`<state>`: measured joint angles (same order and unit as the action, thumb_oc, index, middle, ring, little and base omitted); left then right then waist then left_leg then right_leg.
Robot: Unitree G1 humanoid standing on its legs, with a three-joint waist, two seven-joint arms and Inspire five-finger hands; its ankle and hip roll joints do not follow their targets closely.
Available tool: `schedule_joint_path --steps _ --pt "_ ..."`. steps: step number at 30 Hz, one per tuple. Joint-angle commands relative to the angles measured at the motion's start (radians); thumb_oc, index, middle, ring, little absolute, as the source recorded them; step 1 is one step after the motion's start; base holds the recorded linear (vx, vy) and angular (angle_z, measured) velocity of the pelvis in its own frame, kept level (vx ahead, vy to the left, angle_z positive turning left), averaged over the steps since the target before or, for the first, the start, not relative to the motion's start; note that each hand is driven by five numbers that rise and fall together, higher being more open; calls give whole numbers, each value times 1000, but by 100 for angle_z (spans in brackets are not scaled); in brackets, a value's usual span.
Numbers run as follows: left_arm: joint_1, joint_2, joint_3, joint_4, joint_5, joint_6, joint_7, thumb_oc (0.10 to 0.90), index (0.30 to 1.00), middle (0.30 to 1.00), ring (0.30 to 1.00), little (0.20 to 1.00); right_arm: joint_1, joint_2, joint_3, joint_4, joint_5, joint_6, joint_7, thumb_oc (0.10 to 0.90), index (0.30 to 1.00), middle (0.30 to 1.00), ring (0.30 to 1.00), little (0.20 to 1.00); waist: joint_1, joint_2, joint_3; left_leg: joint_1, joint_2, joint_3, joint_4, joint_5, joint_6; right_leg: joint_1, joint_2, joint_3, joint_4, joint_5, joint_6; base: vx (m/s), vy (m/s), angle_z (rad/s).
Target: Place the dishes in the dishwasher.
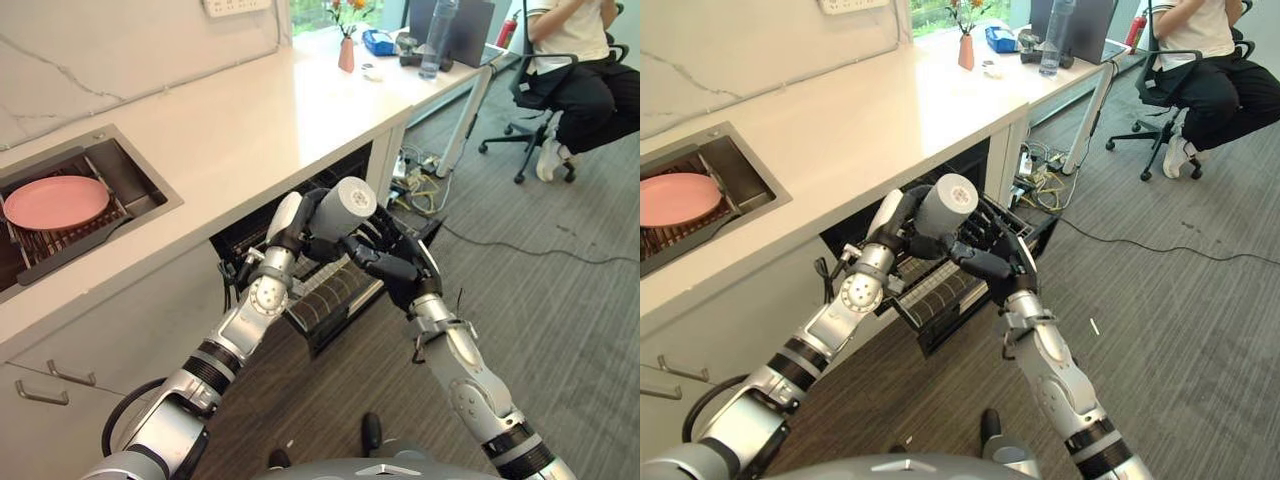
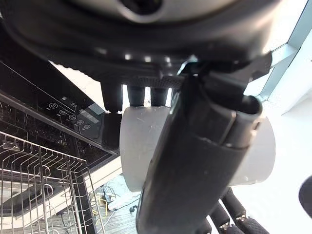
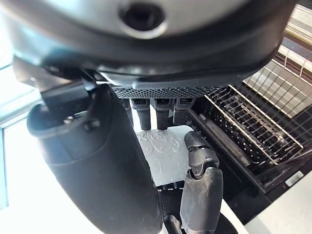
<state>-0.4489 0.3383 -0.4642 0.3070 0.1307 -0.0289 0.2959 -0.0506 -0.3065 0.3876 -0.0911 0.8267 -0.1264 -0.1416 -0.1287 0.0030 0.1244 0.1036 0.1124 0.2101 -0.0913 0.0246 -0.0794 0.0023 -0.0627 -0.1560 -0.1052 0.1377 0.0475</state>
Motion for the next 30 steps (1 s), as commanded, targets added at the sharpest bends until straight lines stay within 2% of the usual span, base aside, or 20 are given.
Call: schedule_joint_path --steps 1,6,10,13,24,25,26,27,30 --pt "-184 -19 -44 18 60 -63 76 400 300 300 300 300 -162 46 -28 -68 -3 -125 -14 800 900 900 900 900 6 33 -6 26 61 -60 4 -32 -56 57 -52 -10 18 -125 117 0 0 0" --pt "-225 -65 -102 62 82 -54 116 400 300 300 300 300 -261 100 28 -7 -52 -124 -81 800 900 900 900 900 17 30 -7 25 55 -67 4 -39 -51 63 -57 -14 18 -119 115 0 0 0" --pt "-229 -71 -109 63 86 -53 121 400 300 300 300 300 -275 108 35 4 -58 -124 -87 800 900 900 900 900 19 30 -6 24 55 -68 4 -39 -50 63 -58 -15 18 -117 115 0 0 0" --pt "-285 -115 -183 104 115 -40 148 400 300 300 300 300 -369 170 93 103 -100 -120 -163 800 900 900 900 900 32 32 2 12 42 -81 4 -42 -44 59 -66 -17 18 -109 115 -21 22 2" --pt "-354 -194 -269 193 137 -44 175 400 300 300 300 300 -496 260 130 269 -184 -132 -255 800 900 900 900 900 48 42 6 2 29 -102 4 -44 -37 62 -79 -30 18 -105 115 -8 13 5" --pt "-357 -199 -276 196 138 -45 175 400 300 300 300 300 -504 271 131 276 -182 -139 -262 616 625 625 625 625 49 42 7 2 27 -103 4 -44 -37 61 -80 -31 18 -104 116 0 0 0" --pt "-361 -207 -285 202 142 -41 180 400 300 300 300 300 -518 285 128 286 -192 -151 -278 413 319 319 319 319 51 45 7 1 24 -106 4 -45 -35 62 -82 -33 18 -105 116 0 0 0" --pt "-361 -208 -285 203 142 -42 180 400 300 300 300 300 -519 285 127 286 -193 -151 -279 400 300 300 300 300 51 44 7 1 24 -106 4 -45 -35 62 -82 -33 18 -105 116 0 0 0" --pt "-365 -218 -293 213 140 -46 194 400 300 300 300 300 -535 303 116 283 -229 -170 -305 400 300 300 300 300 53 48 8 -1 21 -110 4 -44 -33 61 -85 -37 18 -106 118 -10 10 3"
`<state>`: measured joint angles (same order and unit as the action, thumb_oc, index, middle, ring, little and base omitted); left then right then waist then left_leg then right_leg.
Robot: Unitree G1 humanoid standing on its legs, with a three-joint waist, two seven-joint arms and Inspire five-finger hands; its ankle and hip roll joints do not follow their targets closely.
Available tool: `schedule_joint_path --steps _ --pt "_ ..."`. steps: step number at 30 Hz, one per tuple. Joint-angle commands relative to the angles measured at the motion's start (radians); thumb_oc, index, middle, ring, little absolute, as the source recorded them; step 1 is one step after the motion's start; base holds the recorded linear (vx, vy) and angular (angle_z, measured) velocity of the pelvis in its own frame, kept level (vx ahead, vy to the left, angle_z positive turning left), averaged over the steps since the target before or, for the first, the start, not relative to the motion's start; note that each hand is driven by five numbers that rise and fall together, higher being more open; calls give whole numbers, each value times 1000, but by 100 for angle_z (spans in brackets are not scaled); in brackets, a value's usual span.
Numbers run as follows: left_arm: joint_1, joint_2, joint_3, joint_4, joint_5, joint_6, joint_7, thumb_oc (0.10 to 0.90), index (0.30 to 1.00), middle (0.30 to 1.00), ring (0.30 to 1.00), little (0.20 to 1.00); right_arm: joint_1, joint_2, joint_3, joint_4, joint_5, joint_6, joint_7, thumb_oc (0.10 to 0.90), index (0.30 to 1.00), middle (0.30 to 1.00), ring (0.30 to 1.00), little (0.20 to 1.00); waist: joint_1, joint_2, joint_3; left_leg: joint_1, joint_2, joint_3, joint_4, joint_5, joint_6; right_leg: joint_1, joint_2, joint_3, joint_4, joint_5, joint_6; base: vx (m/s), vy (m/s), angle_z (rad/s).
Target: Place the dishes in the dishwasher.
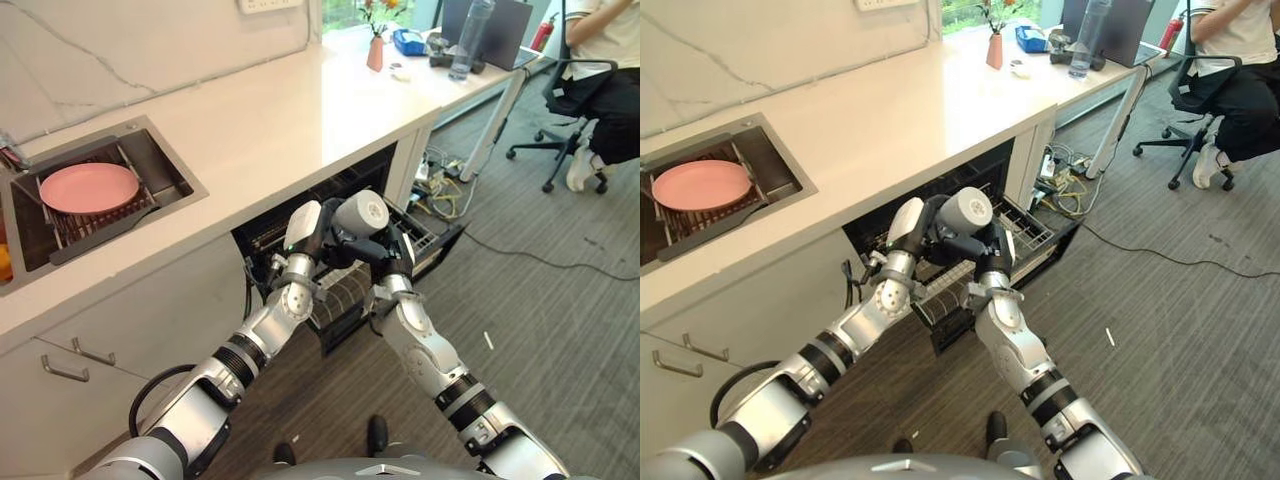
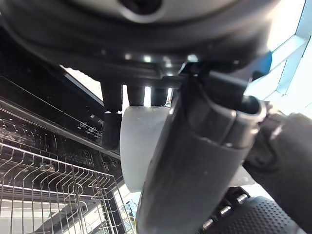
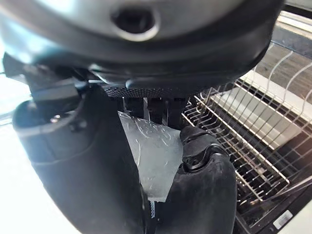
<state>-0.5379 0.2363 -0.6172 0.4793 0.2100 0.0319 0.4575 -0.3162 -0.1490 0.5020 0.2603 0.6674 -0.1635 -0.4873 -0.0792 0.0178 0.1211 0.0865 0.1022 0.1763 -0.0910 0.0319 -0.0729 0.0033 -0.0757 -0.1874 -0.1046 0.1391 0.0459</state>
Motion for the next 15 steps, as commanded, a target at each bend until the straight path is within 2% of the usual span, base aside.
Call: schedule_joint_path --steps 1,9,10,11,15 --pt "-274 -114 -142 38 60 -110 40 400 300 300 300 300 -274 146 -9 -76 -91 -145 22 400 300 300 300 300 4 37 12 16 30 -77 4 -51 -39 60 -74 -8 17 -108 121 -13 15 4" --pt "-275 -109 -139 34 60 -106 63 400 300 300 300 300 -265 150 -36 -127 -126 -162 -35 400 300 300 300 300 2 43 9 19 28 -79 4 -55 -36 61 -79 -13 17 -111 125 -3 4 2" --pt "-274 -105 -139 32 62 -105 69 524 486 486 486 486 -263 149 -51 -151 -134 -173 -52 400 300 300 300 300 0 45 8 20 28 -79 4 -56 -35 62 -79 -12 17 -112 125 -16 29 4" --pt "-268 -100 -136 27 61 -104 70 800 900 900 900 900 -259 144 -65 -173 -144 -182 -67 400 300 300 300 300 -2 46 5 23 29 -79 4 -57 -36 64 -79 -14 17 -114 125 -1 31 4" --pt "-231 -77 -131 5 56 -107 54 800 900 900 900 900 -251 121 -124 -224 -180 -194 -107 400 300 300 300 300 -2 47 -3 30 32 -79 4 -58 -37 74 -78 -21 17 -122 123 14 6 6"
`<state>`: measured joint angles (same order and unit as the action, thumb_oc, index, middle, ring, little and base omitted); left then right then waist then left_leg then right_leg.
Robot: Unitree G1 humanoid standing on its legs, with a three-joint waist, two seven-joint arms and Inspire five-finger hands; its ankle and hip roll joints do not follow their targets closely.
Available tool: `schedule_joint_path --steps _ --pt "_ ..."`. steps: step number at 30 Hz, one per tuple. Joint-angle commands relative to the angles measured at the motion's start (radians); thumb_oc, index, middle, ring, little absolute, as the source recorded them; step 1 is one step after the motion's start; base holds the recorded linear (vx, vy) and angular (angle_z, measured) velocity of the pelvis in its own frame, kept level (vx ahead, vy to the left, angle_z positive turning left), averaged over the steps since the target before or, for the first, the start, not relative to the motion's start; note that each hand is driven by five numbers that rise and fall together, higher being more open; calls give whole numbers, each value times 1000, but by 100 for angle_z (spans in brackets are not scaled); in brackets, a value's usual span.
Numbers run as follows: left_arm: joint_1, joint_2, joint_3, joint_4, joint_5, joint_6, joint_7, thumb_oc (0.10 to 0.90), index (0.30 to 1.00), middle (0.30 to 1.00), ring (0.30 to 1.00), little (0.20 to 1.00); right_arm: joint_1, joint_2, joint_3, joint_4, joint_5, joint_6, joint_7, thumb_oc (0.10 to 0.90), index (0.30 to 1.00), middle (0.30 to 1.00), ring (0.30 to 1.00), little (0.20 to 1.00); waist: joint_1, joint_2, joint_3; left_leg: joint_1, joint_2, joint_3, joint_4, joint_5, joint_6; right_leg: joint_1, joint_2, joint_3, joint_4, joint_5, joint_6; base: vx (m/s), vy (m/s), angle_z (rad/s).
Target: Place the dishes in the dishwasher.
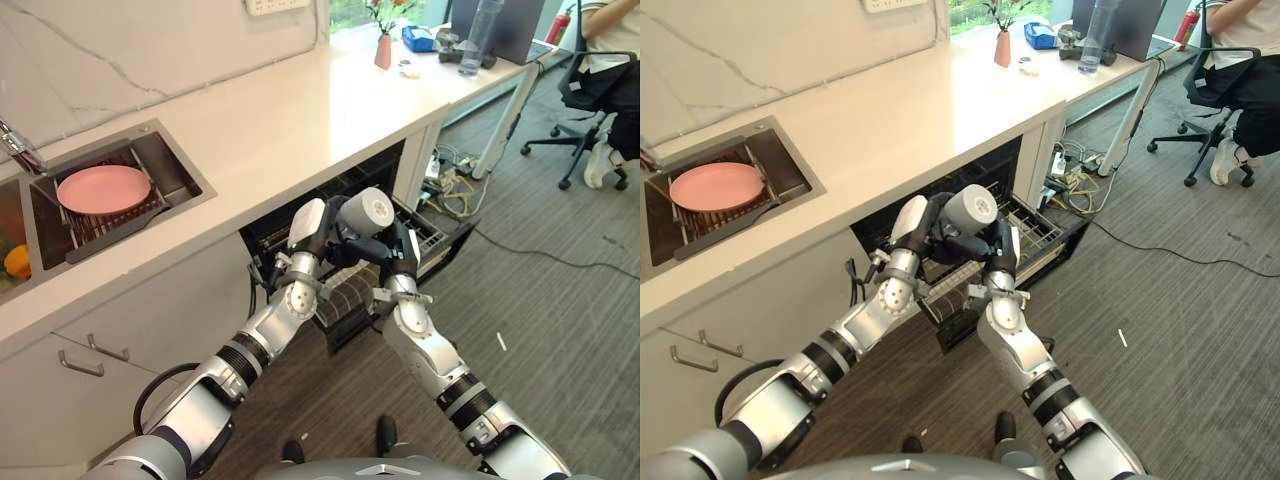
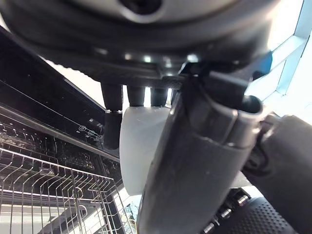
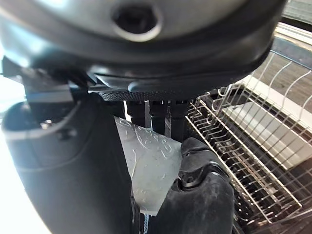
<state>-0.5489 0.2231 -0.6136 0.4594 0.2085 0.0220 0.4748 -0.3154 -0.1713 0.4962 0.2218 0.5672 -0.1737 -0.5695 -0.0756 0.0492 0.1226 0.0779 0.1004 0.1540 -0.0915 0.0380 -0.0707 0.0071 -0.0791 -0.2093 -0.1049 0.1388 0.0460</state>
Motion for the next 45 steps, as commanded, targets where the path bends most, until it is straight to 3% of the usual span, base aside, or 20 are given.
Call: schedule_joint_path --steps 1,4,5,7,11,13,17,23,24,27,36,40,45 --pt "-180 -43 -129 -9 43 -103 12 800 900 900 900 900 -239 116 -164 -222 -124 -185 -47 400 300 300 300 300 -2 14 -11 44 37 -60 4 -66 -40 79 -72 -7 18 -128 121 36 -7 9" --pt "-12 26 -74 -156 -33 -145 -61 800 900 900 900 900 -194 39 -274 -251 -245 -175 -90 400 300 300 300 300 23 8 -17 46 44 -74 4 -52 -43 92 -72 -35 18 -132 114 8 -12 18" --pt "-8 29 -74 -161 -34 -143 -63 800 900 900 900 900 -192 40 -273 -251 -246 -174 -91 400 300 300 300 300 22 9 -20 50 46 -76 4 -62 -45 96 -70 -35 18 -141 116 -3 -17 24" --pt "151 64 -31 -213 -148 -158 -136 800 900 900 900 900 -138 3 -324 -225 -228 -163 -75 400 300 300 300 300 50 -2 -17 50 50 -89 4 -60 -48 109 -69 -56 18 -146 112 9 -21 22" --pt "253 97 1 -234 -210 -157 -189 800 900 900 900 900 -87 -24 -359 -207 -244 -141 -71 400 300 300 300 300 64 -9 -23 49 53 -100 4 -59 -50 119 -67 -74 18 -150 110 3 -13 14" --pt "423 172 74 -272 -283 -180 -280 800 900 900 900 900 -20 -70 -412 -165 -292 -117 -47 400 300 300 300 300 94 -17 -19 47 56 -117 4 -56 -51 131 -67 -97 18 -153 108 14 -7 17" --pt "566 206 172 -266 -374 -165 -348 800 900 900 900 900 47 -92 -447 -93 -263 -90 16 400 300 300 300 300 122 -25 -17 39 57 -141 4 -49 -53 140 -68 -120 18 -156 106 1 0 19" --pt "654 231 260 -227 -342 -136 -393 800 900 900 900 900 66 -100 -430 61 -123 -40 152 400 300 300 300 300 166 -40 -15 19 56 -178 6 -39 -57 152 -71 -157 18 -161 103 -10 -16 25" --pt "677 237 295 -190 -309 -128 -407 800 900 900 900 900 66 -140 -418 96 -134 -13 207 400 300 300 300 300 181 -47 -12 11 56 -188 7 -35 -61 154 -73 -172 18 -161 103 -6 -15 27" --pt "709 229 330 -101 -241 -107 -410 800 900 900 900 900 51 -185 -407 155 -160 11 244 400 300 300 300 300 205 -54 -7 -4 57 -203 10 -28 -66 155 -75 -192 18 -160 103 -14 -10 27" --pt "757 196 370 237 -121 -66 -377 800 900 900 900 900 -93 -278 -354 427 -224 73 278 400 300 300 300 300 261 -58 19 -53 60 -235 14 -5 -76 136 -75 -231 20 -157 107 -32 -9 18" --pt "751 152 347 517 -90 -50 -350 800 900 900 900 900 -278 -306 -269 653 -256 109 279 400 300 300 300 300 281 -33 65 -100 62 -248 16 21 -84 95 -72 -235 23 -152 105 -116 15 8" --pt "742 113 320 616 -104 -50 -337 800 900 900 900 900 -383 -286 -236 832 -269 124 275 400 300 300 300 300 285 -8 90 -134 64 -258 16 34 -91 68 -71 -237 25 -154 104 -58 22 10"
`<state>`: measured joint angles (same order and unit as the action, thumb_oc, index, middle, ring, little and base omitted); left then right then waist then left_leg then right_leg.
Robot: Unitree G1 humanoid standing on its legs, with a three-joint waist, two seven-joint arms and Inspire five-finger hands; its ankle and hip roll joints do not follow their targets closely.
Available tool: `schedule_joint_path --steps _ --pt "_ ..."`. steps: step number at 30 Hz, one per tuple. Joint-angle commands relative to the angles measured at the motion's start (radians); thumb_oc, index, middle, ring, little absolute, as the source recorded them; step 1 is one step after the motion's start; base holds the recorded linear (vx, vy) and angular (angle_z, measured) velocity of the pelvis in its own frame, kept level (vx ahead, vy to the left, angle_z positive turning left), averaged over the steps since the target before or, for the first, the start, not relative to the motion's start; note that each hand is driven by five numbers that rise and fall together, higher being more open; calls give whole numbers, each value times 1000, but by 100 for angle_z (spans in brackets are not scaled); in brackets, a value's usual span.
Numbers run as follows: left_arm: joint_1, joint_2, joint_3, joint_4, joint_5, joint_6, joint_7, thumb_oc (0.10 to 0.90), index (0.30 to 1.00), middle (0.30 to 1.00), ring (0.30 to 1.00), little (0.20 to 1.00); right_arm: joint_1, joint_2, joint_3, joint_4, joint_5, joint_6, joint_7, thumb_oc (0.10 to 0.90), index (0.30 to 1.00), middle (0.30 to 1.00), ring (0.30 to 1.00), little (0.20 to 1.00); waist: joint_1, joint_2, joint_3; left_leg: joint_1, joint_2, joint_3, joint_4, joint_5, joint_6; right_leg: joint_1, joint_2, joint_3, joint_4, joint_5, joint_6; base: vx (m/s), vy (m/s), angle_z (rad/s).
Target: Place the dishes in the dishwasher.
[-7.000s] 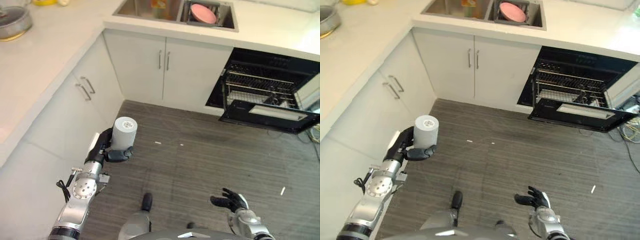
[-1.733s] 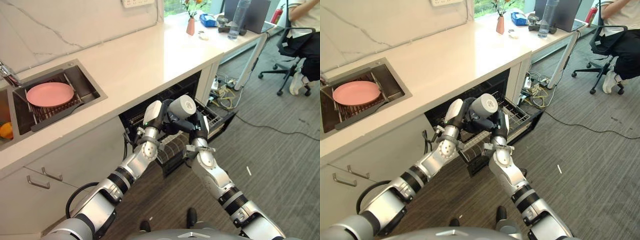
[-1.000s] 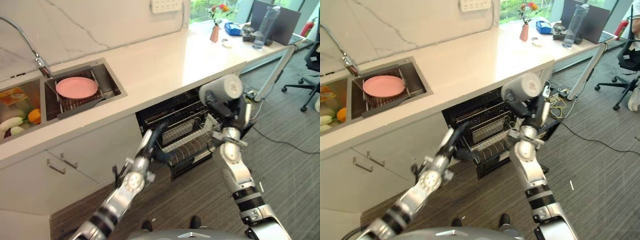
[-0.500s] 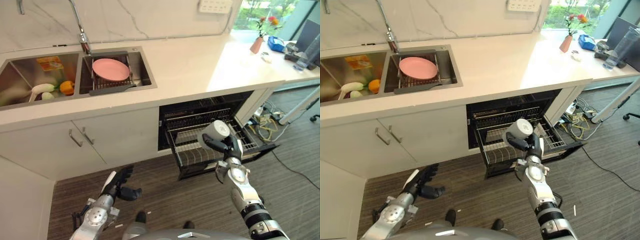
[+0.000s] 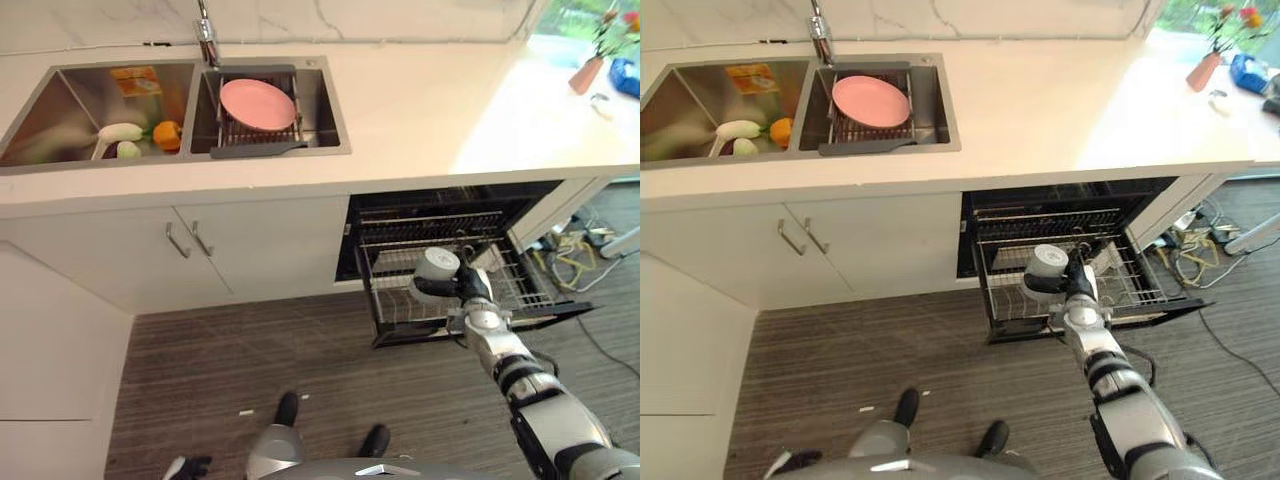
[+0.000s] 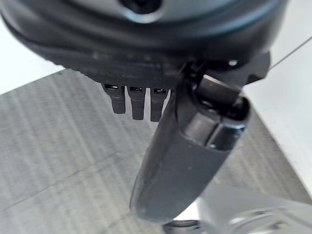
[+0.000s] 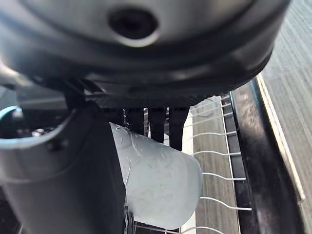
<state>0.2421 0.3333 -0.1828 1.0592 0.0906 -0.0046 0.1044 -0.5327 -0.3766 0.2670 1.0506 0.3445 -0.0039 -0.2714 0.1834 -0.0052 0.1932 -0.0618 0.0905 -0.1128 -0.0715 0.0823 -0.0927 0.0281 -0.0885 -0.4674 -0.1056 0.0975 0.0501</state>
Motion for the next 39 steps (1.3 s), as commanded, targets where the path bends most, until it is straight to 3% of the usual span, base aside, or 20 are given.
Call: schedule_joint_path --steps 1,2,4,5,9,13,19,25,27,29,30,32,33,35,39 --pt "-54 -4 -118 23 14 -25 36 800 900 900 900 900 -181 -75 3 39 -59 -41 -25 400 300 300 300 300 26 52 24 -8 69 4 -6 -1 -68 38 -66 16 25 -108 100 -48 18 12" --pt "-55 -12 -125 26 13 -24 38 800 900 900 900 900 -187 -73 5 63 -71 -39 -27 400 300 300 300 300 27 57 28 -15 68 2 -6 3 -69 36 -66 12 25 -107 100 -63 13 22" --pt "-65 -30 -134 52 10 -23 46 800 900 900 900 900 -194 -59 12 115 -98 -31 -31 486 429 429 429 429 30 70 35 -22 68 -4 -6 3 -73 35 -67 3 26 -113 100 -31 -3 19" --pt "-72 -36 -138 67 10 -23 50 800 900 900 900 900 -194 -53 11 132 -106 -28 -35 800 900 900 900 900 29 73 35 -26 66 -5 -7 6 -74 34 -68 0 25 -113 100 -6 -3 12" --pt "-94 -56 -151 87 12 -16 66 800 900 900 900 900 -198 -38 35 175 -181 -16 -53 800 900 900 900 900 26 79 31 -28 62 -5 -10 8 -77 33 -71 -7 25 -113 101 2 -7 13" --pt "-105 -55 -142 67 13 -13 109 800 900 900 900 900 -155 -26 -11 78 -176 -47 -141 800 900 900 900 900 14 85 24 -25 61 1 -13 11 -76 33 -74 -5 24 -109 103 0 0 0" --pt "-95 -54 -70 82 0 1 143 800 900 900 900 900 -62 -88 -37 -281 -263 -71 -198 800 900 900 900 900 -14 82 9 5 79 29 -8 2 -79 42 -69 22 23 -119 98 11 -35 -6" --pt "-83 -82 29 107 -72 17 167 800 900 900 900 900 58 -83 -121 -566 -197 -116 -177 800 900 900 900 900 -47 81 2 33 105 57 11 4 -88 65 -47 49 20 -140 81 14 -79 -16" --pt "-81 -89 57 102 -94 17 168 800 900 900 900 900 135 -75 -168 -665 -163 -144 -164 800 900 900 900 900 -60 80 9 23 112 55 59 -5 -86 72 -39 56 22 -154 70 -15 -95 -11" --pt "-89 -99 96 104 -118 15 174 800 900 900 900 900 287 -70 -255 -864 -136 -172 -144 800 900 900 900 900 -92 70 37 -52 92 83 225 -12 -94 95 -52 48 24 -171 58 -46 -70 4" --pt "-89 -98 95 104 -118 15 174 800 900 900 900 900 288 -70 -256 -865 -136 -171 -144 800 900 900 900 900 -93 69 35 -54 91 82 225 -11 -94 94 -52 47 24 -171 58 -32 -1 27" --pt "-88 -110 109 97 -111 14 174 800 900 900 900 900 344 -62 -290 -960 -133 -193 -134 800 900 900 900 900 -109 74 46 -98 111 126 271 42 -96 110 -57 40 23 -178 59 3 57 37" --pt "-87 -110 108 97 -111 14 174 800 900 900 900 900 350 -61 -292 -966 -133 -190 -134 800 900 900 900 900 -108 74 45 -99 111 126 272 42 -96 109 -56 40 23 -178 59 74 125 20" --pt "-84 -121 107 106 -64 6 179 800 900 900 900 900 412 -45 -341 -1112 -179 -226 -139 800 900 900 900 900 -129 71 40 -134 177 165 147 68 -86 115 -80 69 22 -172 96 176 283 2" --pt "-101 -112 102 118 -19 6 195 800 900 900 900 900 447 -37 -381 -1176 -209 -240 -167 800 900 900 900 900 -147 78 23 -141 227 194 57 97 -102 126 -102 103 22 -184 129 157 301 -35"
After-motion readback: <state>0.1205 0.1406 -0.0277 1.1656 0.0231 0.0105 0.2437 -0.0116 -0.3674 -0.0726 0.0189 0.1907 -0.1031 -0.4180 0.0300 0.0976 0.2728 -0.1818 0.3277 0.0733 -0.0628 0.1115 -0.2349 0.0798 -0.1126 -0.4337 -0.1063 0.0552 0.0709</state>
